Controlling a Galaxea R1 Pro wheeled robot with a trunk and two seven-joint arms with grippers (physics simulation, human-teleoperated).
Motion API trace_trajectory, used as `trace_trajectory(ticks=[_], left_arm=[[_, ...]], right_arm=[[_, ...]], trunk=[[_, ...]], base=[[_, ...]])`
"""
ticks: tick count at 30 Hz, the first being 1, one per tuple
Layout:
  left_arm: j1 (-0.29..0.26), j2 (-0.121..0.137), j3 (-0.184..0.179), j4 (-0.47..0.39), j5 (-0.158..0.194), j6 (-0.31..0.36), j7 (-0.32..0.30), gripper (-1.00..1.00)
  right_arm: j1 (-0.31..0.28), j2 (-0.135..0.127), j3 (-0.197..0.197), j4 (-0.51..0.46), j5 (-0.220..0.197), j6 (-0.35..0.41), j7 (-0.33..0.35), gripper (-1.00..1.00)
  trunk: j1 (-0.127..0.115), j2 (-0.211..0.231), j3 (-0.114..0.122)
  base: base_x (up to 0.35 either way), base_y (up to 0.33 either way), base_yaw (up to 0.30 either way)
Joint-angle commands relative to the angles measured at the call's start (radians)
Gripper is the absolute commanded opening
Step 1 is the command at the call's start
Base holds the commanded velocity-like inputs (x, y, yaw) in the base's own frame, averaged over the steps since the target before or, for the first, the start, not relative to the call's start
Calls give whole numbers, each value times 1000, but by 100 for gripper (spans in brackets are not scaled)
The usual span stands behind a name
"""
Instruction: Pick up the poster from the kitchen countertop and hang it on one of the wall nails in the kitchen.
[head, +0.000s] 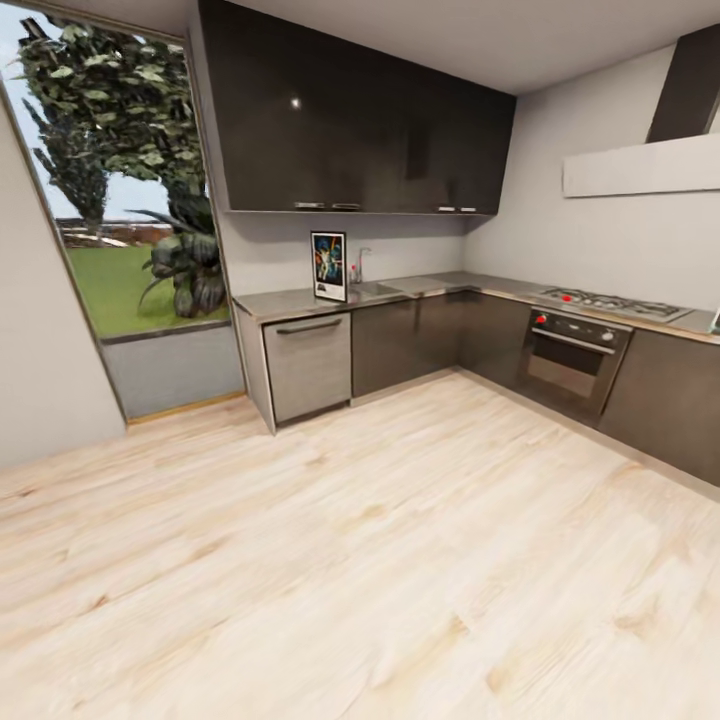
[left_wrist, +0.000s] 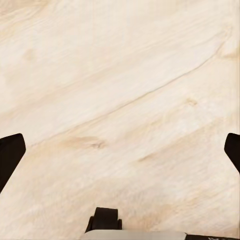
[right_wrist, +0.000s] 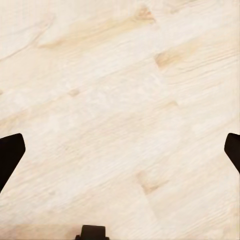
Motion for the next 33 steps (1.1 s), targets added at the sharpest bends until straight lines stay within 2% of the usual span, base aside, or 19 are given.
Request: trace_trajectory(ticks=[1,33], left_arm=[[0,-1,3,-1,0,-1,0,100],[1,-1,3,-2,0,-1,0,100]], right_arm=[[-1,0,0,1,8,-3,0,100],[-1,0,-1,1,8,-3,0,100]], trunk=[[1,0,-1],[1,0,-1]], base=[[334,-110,0],[334,-106,0]])
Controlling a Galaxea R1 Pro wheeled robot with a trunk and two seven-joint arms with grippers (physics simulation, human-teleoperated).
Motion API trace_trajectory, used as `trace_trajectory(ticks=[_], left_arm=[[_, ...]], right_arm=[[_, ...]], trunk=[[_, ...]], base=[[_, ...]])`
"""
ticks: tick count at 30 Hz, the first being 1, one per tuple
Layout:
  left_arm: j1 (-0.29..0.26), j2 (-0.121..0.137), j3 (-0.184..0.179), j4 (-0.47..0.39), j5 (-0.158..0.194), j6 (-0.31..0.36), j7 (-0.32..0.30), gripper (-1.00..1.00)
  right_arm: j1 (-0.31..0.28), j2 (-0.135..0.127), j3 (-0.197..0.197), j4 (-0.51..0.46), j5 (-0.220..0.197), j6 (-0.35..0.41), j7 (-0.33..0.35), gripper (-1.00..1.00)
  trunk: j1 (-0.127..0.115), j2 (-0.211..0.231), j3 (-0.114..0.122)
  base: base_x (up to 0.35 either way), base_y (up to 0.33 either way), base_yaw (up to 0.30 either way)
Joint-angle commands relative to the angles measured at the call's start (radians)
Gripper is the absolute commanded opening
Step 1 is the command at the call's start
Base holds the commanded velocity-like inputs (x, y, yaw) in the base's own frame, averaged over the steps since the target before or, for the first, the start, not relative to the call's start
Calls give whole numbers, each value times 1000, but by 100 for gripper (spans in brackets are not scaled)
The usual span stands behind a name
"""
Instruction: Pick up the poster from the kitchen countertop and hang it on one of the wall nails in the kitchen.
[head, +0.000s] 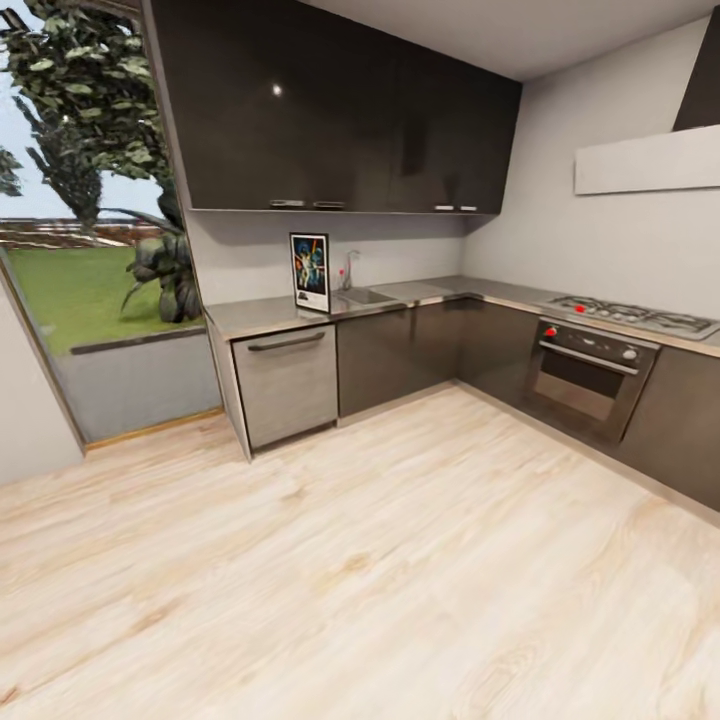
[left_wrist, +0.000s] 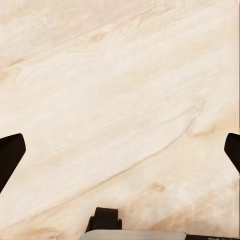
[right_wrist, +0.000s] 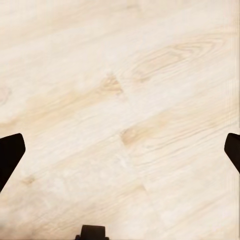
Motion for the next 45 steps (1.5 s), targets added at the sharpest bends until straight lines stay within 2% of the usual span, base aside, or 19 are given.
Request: trace_trajectory(ticks=[1,37,45], left_arm=[[0,-1,3,-2,0,-1,0,100],[0,-1,3,-1,0,-1,0,100],[0,-1,3,-1,0,-1,0,100]], right_arm=[[-1,0,0,1,8,-3,0,100],[-1,2,1,1,8,-3,0,100],[-1,4,1,1,8,-3,0,100]], trunk=[[1,0,-1],[1,0,-1],[1,0,-1]], base=[[334,-99,0],[330,-116,1],[300,-191,179]])
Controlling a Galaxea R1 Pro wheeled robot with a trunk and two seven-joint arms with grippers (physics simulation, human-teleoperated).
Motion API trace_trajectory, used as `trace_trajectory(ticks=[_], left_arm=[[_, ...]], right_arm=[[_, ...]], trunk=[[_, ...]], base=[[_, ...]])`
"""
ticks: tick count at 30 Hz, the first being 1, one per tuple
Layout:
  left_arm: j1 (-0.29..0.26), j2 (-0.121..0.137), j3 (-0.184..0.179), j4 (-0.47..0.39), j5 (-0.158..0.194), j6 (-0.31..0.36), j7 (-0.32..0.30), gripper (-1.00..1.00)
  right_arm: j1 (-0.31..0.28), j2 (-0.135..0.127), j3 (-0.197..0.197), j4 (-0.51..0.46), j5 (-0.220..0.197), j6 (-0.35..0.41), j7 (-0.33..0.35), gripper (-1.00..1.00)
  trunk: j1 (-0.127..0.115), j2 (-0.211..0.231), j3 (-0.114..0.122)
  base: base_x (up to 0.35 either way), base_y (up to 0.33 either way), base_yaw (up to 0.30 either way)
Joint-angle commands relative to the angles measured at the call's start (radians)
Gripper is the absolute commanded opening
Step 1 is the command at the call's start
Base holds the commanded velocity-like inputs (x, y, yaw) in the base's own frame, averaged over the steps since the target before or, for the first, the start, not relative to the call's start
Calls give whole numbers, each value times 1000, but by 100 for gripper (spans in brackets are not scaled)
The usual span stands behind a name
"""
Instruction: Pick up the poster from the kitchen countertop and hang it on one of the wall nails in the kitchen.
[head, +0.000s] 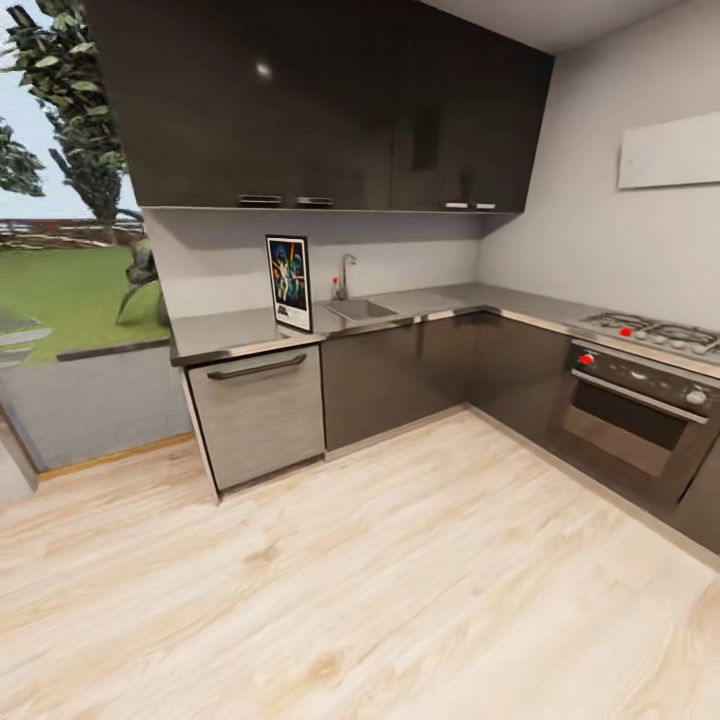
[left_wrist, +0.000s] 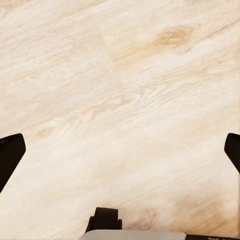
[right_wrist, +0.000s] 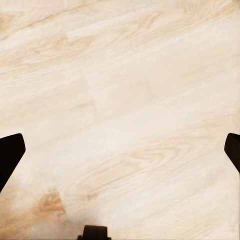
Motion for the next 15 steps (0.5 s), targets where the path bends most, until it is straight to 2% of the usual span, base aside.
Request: trace_trajectory(ticks=[1,15], left_arm=[[1,-1,3,-2,0,-1,0,100],[0,-1,3,-2,0,-1,0,100]], right_arm=[[-1,0,0,1,8,-3,0,100],[-1,1,0,1,8,-3,0,100]], trunk=[[1,0,-1],[1,0,-1]], base=[[292,-198,260],[287,-200,283]])
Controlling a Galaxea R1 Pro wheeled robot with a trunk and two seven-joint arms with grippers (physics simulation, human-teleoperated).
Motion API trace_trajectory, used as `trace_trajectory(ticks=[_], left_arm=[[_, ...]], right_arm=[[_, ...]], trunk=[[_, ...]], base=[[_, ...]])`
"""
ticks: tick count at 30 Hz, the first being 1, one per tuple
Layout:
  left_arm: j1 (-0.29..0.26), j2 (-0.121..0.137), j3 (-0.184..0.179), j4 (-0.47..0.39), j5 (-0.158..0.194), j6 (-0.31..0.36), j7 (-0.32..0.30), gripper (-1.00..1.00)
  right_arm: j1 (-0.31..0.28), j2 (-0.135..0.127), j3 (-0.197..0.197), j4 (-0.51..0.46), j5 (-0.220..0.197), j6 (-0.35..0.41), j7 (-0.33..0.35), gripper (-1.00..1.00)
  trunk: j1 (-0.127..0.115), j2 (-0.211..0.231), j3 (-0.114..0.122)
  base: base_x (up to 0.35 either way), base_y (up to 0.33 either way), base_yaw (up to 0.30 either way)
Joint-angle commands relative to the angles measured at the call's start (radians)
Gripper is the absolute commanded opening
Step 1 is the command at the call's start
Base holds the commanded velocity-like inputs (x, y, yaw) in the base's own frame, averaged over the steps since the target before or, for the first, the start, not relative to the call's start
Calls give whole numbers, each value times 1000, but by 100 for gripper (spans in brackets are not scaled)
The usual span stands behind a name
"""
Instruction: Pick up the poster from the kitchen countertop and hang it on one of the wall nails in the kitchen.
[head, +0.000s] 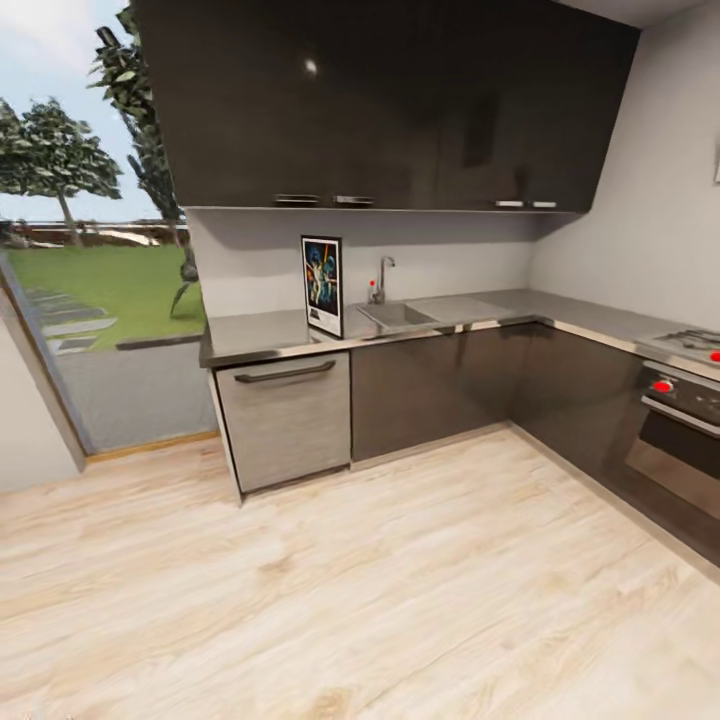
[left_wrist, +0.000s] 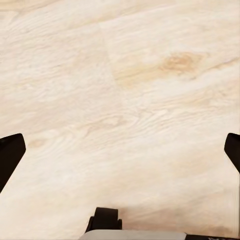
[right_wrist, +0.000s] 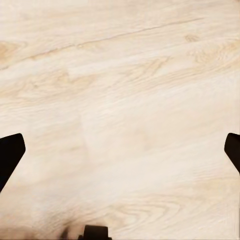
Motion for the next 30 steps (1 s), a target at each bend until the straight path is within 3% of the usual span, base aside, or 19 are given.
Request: trace_trajectory(ticks=[1,16,30], left_arm=[[1,-1,3,-2,0,-1,0,100],[0,0,7,-2,0,-1,0,100],[0,0,25,-2,0,-1,0,100]], right_arm=[[-1,0,0,1,8,-3,0,100],[-1,-5,-1,1,8,-3,0,100],[-1,-5,0,1,8,-3,0,100]], trunk=[[1,0,-1],[1,0,-1],[1,0,-1]], base=[[286,-200,188],[292,-182,29],[324,-71,0]])
